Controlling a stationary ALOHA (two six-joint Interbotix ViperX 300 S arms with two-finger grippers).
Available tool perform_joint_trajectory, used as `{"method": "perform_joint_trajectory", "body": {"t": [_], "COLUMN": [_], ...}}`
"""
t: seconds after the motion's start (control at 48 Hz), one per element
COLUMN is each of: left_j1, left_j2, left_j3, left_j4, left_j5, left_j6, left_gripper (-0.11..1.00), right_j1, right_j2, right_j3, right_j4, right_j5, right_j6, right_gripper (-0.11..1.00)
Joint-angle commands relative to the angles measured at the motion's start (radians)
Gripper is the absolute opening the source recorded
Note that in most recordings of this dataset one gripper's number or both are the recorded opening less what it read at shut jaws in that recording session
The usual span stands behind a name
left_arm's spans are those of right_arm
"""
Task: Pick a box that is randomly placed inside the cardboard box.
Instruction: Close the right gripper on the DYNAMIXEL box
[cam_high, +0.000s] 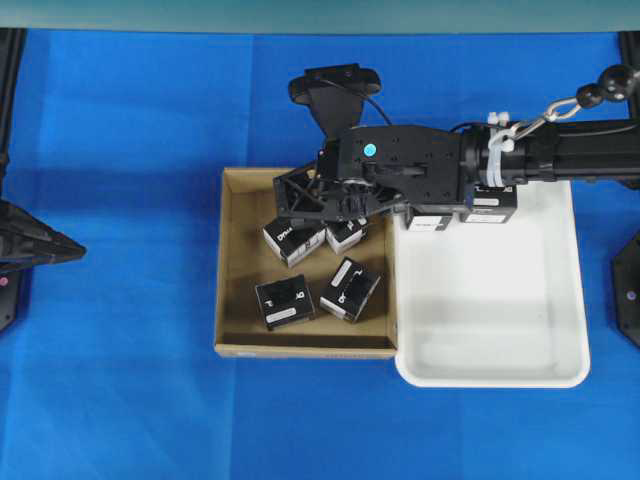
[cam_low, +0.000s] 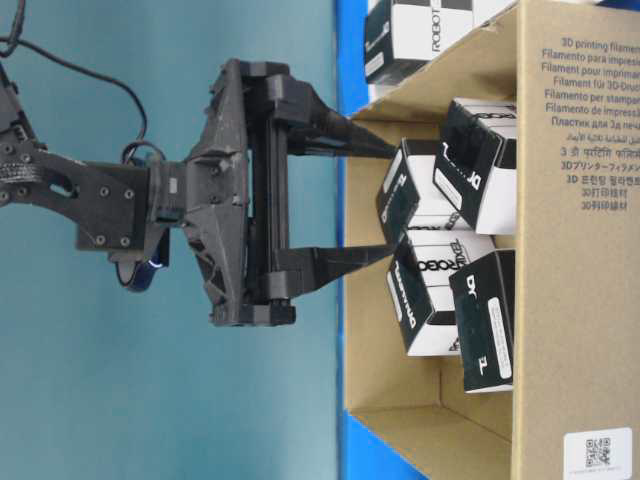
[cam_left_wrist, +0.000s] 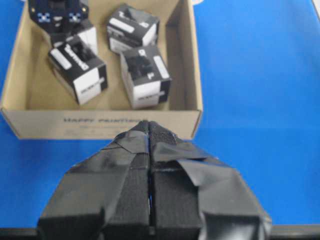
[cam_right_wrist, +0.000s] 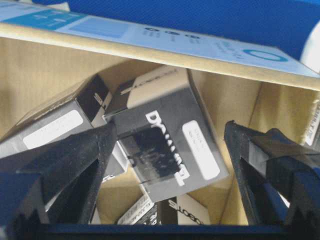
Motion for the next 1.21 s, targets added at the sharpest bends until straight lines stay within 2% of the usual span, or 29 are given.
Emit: {"method": "perform_joint_trajectory", "body": {"t": [0.0,0.312,0.666,0.957,1.186], "left_j1": [0.0,0.002,0.003,0.003,0.003], "left_j2": [0.006,0.006,0.006,0.006,0.006], "left_j3": [-0.012,-0.012,-0.012,-0.012,-0.012], "left_j4": [0.003,0.003,0.003,0.003,0.003], "left_j5": [-0.005,-0.005,-0.005,-0.005,-0.005], "left_j6": [0.0,-0.002,0.0,0.0,0.0], "left_gripper": [-0.07,-0.07,-0.07,-0.07,-0.07], "right_j1": [0.009,0.015,0.011,-0.009,-0.041], "right_j2": [0.002,0.0,0.0,0.005,-0.002], "right_j3": [0.0,0.003,0.015,0.057,0.075], "right_j4": [0.003,0.005,0.0,0.0,-0.002], "right_j5": [-0.008,-0.037,-0.08,-0.1,-0.067], "right_j6": [0.0,-0.017,-0.179,-0.19,-0.192], "right_gripper": [0.95,0.95,0.95,0.95,0.95]}}
